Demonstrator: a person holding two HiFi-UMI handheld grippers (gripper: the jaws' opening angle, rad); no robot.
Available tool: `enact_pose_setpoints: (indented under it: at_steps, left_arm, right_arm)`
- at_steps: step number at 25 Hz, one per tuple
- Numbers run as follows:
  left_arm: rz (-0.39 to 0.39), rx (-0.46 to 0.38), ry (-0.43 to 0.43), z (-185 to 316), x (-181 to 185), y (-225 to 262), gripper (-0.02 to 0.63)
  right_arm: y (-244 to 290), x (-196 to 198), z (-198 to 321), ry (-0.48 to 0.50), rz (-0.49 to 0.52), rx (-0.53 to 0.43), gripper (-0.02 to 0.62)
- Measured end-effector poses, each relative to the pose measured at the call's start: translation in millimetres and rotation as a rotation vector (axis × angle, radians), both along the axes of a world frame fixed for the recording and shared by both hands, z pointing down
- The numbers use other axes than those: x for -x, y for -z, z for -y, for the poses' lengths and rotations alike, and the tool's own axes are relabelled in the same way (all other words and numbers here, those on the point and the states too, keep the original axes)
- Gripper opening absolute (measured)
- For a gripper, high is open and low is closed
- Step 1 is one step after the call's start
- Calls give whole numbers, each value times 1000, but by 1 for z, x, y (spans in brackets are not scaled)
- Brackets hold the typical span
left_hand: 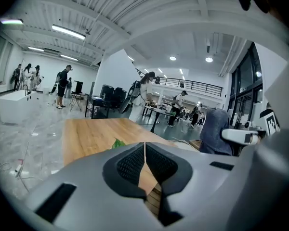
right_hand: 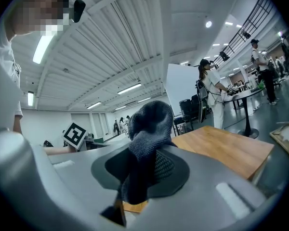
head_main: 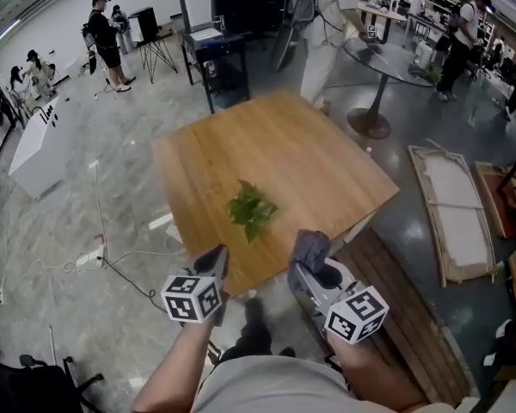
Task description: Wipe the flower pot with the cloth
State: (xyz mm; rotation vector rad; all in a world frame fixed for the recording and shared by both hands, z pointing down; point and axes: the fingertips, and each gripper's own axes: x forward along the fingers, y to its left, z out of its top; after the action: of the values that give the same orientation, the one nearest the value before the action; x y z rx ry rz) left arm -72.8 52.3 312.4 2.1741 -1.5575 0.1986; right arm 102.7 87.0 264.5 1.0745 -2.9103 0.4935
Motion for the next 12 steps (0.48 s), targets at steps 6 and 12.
enact_pose_setpoints:
  at_steps: [6,12]
  left_arm:
    - [-7,74,-49,98,14,-37,8]
    - [23,162,-115,193,42,-75,9]
  right_arm:
    - [-23,16,82,-42,-16,60,69]
    - [-50,37,164,-107,-37,130,69]
